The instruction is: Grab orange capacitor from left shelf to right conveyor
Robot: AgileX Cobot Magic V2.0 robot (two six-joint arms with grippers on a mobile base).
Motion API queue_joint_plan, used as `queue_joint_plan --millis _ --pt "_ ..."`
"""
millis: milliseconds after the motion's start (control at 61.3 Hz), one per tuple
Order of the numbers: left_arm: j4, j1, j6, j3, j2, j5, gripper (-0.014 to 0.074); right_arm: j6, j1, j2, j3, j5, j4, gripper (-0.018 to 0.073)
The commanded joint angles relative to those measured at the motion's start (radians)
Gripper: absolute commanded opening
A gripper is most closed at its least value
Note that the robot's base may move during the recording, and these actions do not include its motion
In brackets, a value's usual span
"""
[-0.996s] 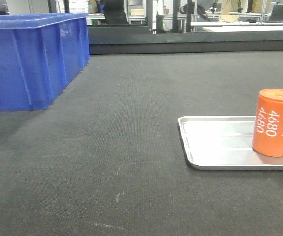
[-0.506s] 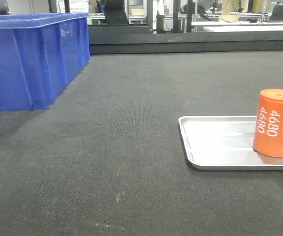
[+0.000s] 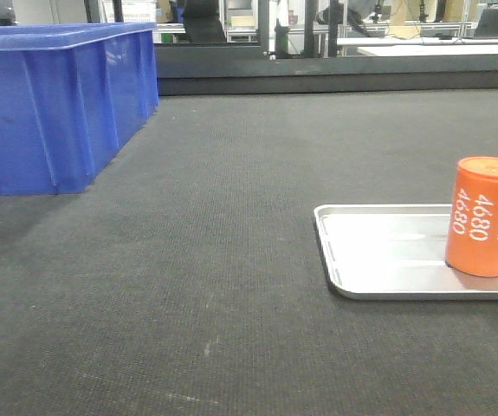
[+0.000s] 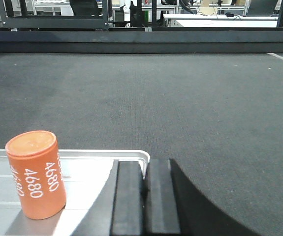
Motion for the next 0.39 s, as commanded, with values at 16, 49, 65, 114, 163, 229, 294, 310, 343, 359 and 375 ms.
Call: queue_joint_plan --millis 16,49,65,114,163,229,294,310,343,359,375 --pt "0.000 -0.004 -0.001 -0.007 -0.019 -0.089 -0.0105 -0.010 -0.004 -0.020 0.002 -0.092 -0.002 0.0036" --pt "0.000 -0.004 -0.001 -0.007 -0.019 -0.089 -0.0105 -0.010 -0.004 -0.020 0.002 -0.092 -0.002 0.0036" --pt "0.000 -0.004 -0.001 -0.007 -0.019 -0.089 -0.0105 -0.010 -0.004 -0.020 0.002 -0.092 -0.002 0.0036" --pt "0.000 -0.004 -0.001 -0.007 -0.019 -0.089 -0.0105 -0.010 -0.004 -0.020 0.002 -0.092 -0.002 0.0036" --pt "0.000 -0.004 -0.001 -0.007 -0.019 -0.089 -0.0105 -0.010 -0.004 -0.020 0.002 -0.092 -0.002 0.0036" --pt "0.000 -0.004 -0.001 -0.007 -0.019 -0.089 -0.0105 -0.010 -0.004 -0.020 0.002 -0.092 -0.002 0.0036" --pt "0.000 -0.004 -0.001 -0.007 -0.019 -0.089 -0.0105 -0.010 -0.004 -0.020 0.002 -0.092 -0.002 0.0036" --pt "0.000 -0.004 -0.001 -0.007 -0.019 -0.089 -0.0105 -0.010 -0.004 -0.020 0.002 -0.092 -0.002 0.0036" --pt "0.000 -0.004 -0.001 -0.007 -0.019 -0.089 -0.0105 -0.010 -0.004 -0.020 0.002 -0.092 -0.002 0.0036" --pt "0.000 -0.004 -0.001 -0.007 -0.019 -0.089 -0.0105 -0.010 -0.004 -0.020 0.002 -0.092 -0.002 0.0036" --pt "0.000 -0.004 -0.001 -0.007 -0.019 -0.089 -0.0105 -0.010 -0.004 -0.020 0.002 -0.092 -0.002 0.0036"
